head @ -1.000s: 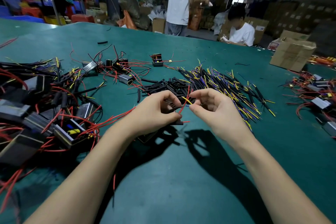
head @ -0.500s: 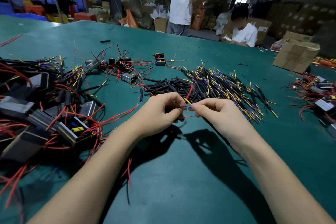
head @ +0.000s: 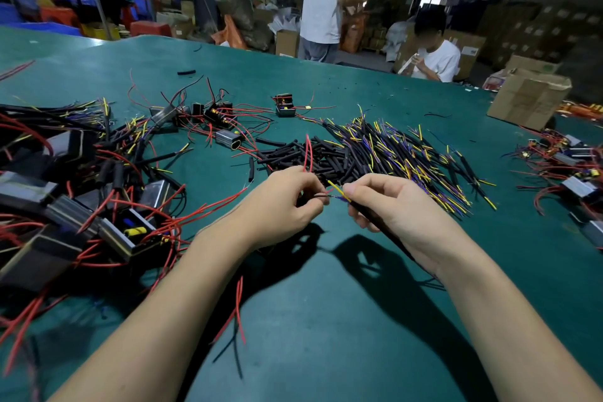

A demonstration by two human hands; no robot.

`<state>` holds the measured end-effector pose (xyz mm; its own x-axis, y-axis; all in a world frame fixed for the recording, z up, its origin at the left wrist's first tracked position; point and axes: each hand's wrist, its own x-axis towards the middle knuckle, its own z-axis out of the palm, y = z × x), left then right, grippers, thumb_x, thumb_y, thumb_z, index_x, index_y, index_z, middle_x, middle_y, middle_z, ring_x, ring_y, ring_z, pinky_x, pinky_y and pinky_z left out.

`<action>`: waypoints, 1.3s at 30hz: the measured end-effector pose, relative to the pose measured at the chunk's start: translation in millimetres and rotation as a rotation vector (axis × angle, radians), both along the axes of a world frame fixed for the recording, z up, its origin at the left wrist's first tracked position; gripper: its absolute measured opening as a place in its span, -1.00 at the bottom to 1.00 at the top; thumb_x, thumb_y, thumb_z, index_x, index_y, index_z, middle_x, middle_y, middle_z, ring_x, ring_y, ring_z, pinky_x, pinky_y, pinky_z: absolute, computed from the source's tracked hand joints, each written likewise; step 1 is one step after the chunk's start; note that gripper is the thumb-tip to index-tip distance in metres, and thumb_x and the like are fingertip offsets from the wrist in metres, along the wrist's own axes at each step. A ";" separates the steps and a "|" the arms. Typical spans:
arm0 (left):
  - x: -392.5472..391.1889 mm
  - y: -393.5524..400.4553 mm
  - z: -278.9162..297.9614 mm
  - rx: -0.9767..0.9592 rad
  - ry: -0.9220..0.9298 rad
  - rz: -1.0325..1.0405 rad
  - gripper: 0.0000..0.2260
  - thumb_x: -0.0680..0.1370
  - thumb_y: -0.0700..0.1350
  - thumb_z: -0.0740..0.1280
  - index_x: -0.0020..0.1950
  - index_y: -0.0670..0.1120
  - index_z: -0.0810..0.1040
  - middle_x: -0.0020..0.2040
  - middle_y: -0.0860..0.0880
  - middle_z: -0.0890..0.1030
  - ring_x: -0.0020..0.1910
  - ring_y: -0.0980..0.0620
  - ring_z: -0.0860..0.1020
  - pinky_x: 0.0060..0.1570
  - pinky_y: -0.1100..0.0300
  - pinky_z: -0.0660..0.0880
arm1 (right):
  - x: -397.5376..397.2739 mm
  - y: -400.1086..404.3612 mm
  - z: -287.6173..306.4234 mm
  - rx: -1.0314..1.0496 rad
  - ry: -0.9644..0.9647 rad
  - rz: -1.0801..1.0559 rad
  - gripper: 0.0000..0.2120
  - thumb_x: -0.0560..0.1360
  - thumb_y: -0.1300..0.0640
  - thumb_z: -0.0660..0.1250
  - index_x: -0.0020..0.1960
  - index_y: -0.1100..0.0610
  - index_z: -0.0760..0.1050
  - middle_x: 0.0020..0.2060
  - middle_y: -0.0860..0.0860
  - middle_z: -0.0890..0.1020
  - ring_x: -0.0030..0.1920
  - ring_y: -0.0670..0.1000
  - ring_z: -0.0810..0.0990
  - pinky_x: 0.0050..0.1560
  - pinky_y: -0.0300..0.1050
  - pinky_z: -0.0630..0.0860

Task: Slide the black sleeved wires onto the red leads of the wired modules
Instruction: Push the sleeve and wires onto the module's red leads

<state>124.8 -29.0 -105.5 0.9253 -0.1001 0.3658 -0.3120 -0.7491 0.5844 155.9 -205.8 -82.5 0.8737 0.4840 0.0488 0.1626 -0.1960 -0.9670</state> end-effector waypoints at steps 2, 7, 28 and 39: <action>-1.9 0.4 0.8 -0.113 0.050 -0.014 -0.92 0.52 -0.14 0.36 -0.11 -0.01 0.47 -0.22 0.14 0.50 -0.23 0.06 0.47 -0.09 0.13 0.42 | 0.3 0.1 -0.7 -0.043 -0.005 -0.008 -0.82 0.52 0.16 0.33 -0.26 0.11 0.53 -0.43 -0.03 0.57 -0.43 -0.09 0.43 -0.40 -0.29 0.30; -3.4 5.2 4.4 -0.273 0.154 -0.112 -0.88 0.49 -0.09 0.42 -0.09 -0.08 0.51 -0.22 -0.08 0.57 -0.25 0.09 0.45 -0.17 0.11 0.44 | 1.3 0.8 -4.3 -0.117 -0.136 -0.039 -0.83 0.53 0.22 0.33 -0.25 0.15 0.53 -0.45 -0.08 0.57 -0.45 -0.14 0.44 -0.38 -0.41 0.33; -3.7 8.9 5.8 -0.368 0.180 -0.110 -0.89 0.53 -0.19 0.36 -0.13 -0.03 0.66 -0.23 -0.15 0.65 -0.27 0.08 0.49 -0.15 0.19 0.42 | 7.1 -3.1 -10.7 -0.245 -0.376 0.035 -0.84 0.49 0.17 0.40 -0.27 0.07 0.57 -0.42 -0.04 0.55 -0.42 -0.14 0.41 -0.33 -0.33 0.36; -4.6 5.5 9.2 -0.429 0.246 -0.081 -0.87 0.52 -0.21 0.35 -0.20 -0.19 0.64 -0.41 0.09 0.56 -0.39 0.23 0.47 -0.29 0.45 0.39 | 3.5 5.0 -15.5 -0.243 -0.644 0.002 -0.88 0.47 0.29 0.37 -0.21 0.12 0.56 -0.40 -0.13 0.55 -0.35 -0.18 0.50 -0.30 -0.42 0.33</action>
<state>120.2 -23.5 -96.3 0.9848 -0.0636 0.1619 -0.1738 -0.4037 0.8982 159.4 -200.9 -97.9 0.7057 0.5486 0.4483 0.6911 -0.3937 -0.6062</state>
